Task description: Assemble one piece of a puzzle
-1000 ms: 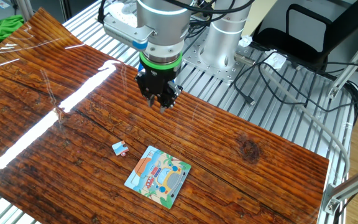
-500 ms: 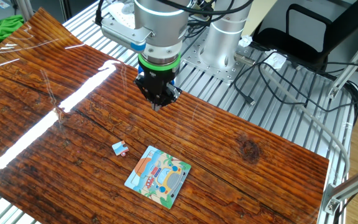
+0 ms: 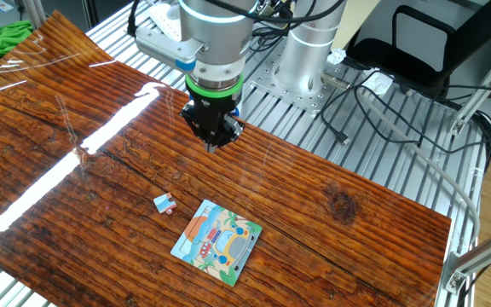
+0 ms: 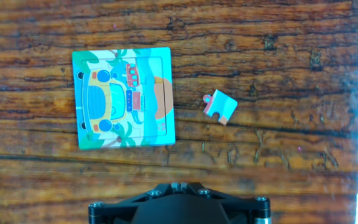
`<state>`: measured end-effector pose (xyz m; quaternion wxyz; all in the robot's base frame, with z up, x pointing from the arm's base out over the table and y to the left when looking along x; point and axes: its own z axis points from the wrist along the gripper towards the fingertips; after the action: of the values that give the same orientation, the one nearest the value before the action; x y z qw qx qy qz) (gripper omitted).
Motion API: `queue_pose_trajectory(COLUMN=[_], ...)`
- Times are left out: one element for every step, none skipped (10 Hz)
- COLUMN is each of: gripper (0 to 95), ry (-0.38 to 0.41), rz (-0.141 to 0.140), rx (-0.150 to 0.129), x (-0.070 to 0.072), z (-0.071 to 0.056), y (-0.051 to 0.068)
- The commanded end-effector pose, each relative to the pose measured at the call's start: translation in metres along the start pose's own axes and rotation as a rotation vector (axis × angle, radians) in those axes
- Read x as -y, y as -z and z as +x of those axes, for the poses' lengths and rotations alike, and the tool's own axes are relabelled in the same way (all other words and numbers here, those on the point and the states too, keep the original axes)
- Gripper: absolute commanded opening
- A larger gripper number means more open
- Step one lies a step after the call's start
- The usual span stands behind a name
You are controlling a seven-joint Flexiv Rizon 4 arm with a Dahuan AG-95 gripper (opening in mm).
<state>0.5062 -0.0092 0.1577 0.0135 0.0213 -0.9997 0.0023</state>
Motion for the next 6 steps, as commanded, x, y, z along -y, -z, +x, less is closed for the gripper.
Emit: queue_pose_trajectory(gripper=[0.0, 0.0, 0.0, 0.0, 0.0, 0.0], ry=[-0.003, -0.003, -0.002, -0.003, -0.003, -0.002], rz=[-0.001, -0.002, -0.002, -0.002, -0.002, -0.003], rx=[0.004, 0.007, 0.008, 0.015, 0.018, 0.020], x=[0.002, 0.003, 0.005, 0.006, 0.008, 0.010], z=[0.000, -0.001, -0.001, -0.002, -0.004, -0.006], y=[-0.004, -0.007, -0.009, -0.013, -0.016, -0.020])
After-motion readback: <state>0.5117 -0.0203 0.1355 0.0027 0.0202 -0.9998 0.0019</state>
